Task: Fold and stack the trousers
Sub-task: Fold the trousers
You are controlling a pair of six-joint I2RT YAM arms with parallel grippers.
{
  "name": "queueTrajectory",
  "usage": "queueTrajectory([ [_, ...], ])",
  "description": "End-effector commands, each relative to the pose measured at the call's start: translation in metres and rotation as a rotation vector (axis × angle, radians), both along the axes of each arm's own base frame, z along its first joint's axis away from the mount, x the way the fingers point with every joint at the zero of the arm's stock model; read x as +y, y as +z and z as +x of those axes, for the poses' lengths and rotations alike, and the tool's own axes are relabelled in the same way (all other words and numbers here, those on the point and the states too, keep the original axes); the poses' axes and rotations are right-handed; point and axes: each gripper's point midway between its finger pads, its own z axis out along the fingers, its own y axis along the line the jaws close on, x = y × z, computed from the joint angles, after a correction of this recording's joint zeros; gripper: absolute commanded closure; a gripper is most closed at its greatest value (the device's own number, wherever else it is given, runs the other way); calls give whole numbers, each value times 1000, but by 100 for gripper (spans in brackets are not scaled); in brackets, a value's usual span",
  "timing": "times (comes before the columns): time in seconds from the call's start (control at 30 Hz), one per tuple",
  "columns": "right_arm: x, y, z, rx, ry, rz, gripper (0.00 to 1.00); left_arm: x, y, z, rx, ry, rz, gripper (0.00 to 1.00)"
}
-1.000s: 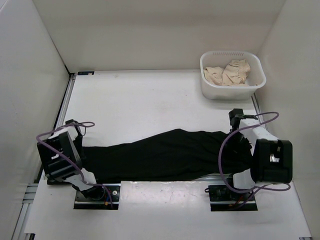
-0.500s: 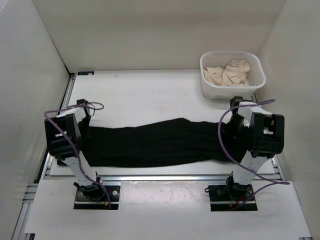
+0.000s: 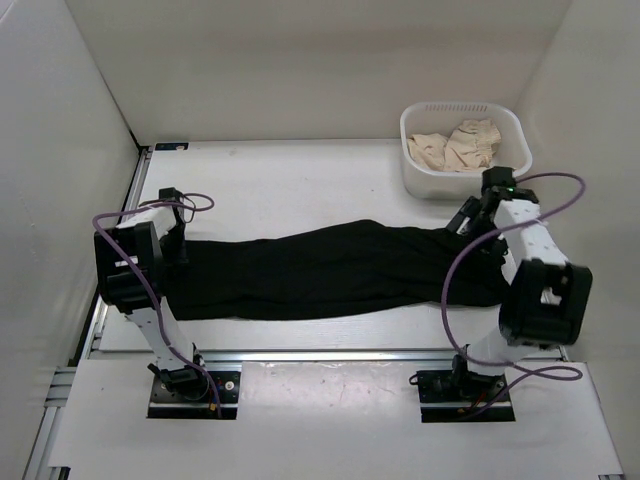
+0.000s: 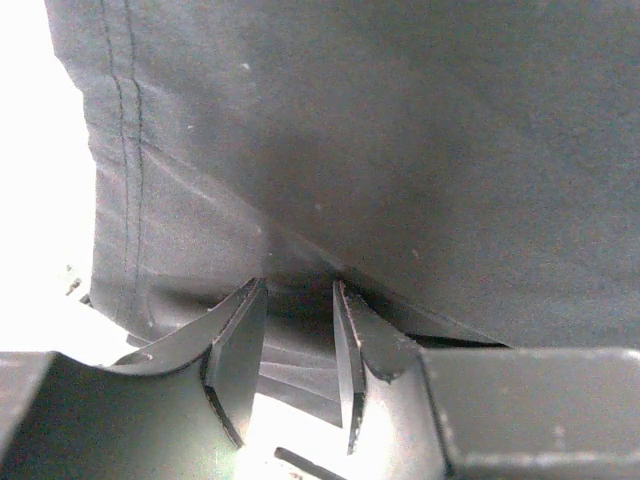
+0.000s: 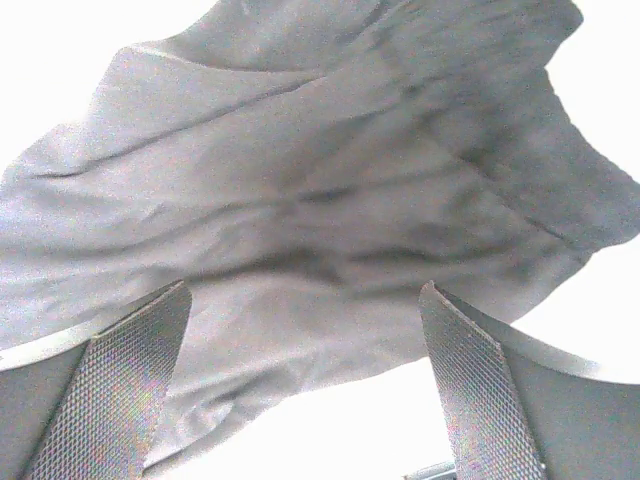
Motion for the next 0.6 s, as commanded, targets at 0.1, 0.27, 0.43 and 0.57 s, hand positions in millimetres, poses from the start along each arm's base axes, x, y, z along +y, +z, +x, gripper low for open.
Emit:
queueTrajectory([
  [0.1, -30, 40, -54, -28, -170, -17, 1, -18, 9, 1, -33, -2, -97, 53],
  [0.27, -34, -4, -87, 18, -332, 53, 1, -18, 9, -2, -32, -2, -97, 52],
  [0.43, -57, -47, -63, -38, -464, 50, 1, -12, 14, -5, -25, 2, -57, 52],
  [0.57, -67, -66, -39, -94, -493, 52, 1, -7, 16, -8, -20, 6, -24, 52],
])
